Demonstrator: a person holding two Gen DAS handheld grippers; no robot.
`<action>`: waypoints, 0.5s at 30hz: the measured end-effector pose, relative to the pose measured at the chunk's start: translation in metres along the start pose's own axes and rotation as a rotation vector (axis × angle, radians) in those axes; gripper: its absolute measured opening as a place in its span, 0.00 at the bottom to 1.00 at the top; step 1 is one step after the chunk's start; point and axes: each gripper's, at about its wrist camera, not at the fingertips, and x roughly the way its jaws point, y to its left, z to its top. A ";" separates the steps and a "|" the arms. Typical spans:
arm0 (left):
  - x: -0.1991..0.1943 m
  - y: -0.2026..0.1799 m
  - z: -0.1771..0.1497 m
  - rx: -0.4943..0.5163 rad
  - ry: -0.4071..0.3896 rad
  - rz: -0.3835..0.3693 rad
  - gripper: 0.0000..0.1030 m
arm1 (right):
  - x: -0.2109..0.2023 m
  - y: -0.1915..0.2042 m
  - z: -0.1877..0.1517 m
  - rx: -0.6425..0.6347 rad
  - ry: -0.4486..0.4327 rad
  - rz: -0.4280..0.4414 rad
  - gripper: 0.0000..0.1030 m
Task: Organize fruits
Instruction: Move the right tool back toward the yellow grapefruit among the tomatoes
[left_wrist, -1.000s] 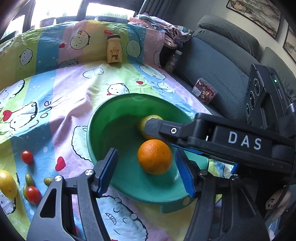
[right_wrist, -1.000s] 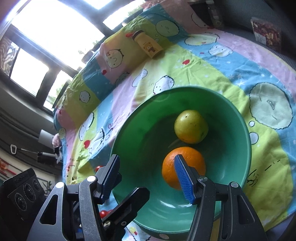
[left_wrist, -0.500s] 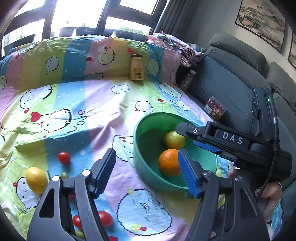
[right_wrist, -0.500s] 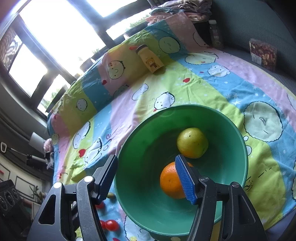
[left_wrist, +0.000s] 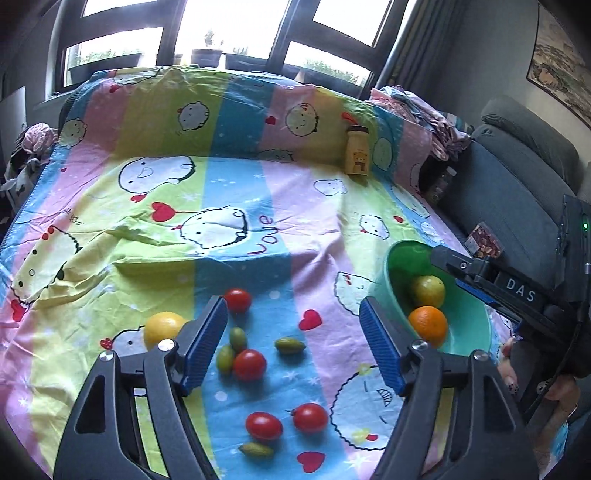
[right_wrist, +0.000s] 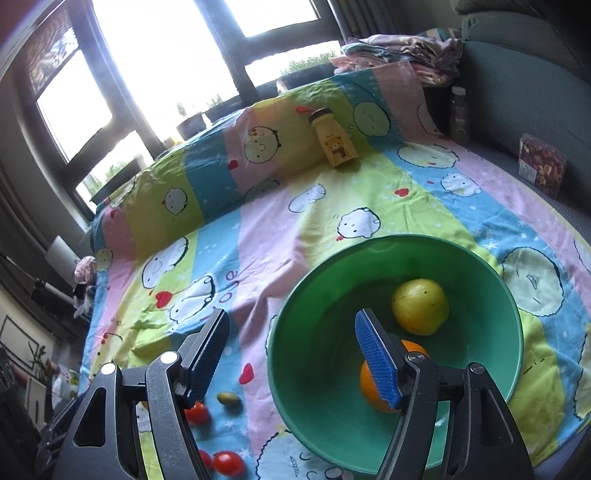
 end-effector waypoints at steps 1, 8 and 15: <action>-0.001 0.005 -0.001 -0.006 0.001 0.019 0.72 | 0.001 0.004 -0.002 -0.012 -0.006 0.000 0.69; -0.003 0.043 -0.010 -0.069 0.037 0.110 0.73 | 0.011 0.031 -0.012 -0.088 -0.010 0.028 0.69; 0.003 0.068 -0.017 -0.153 0.080 0.155 0.74 | 0.022 0.053 -0.023 -0.144 0.011 0.102 0.76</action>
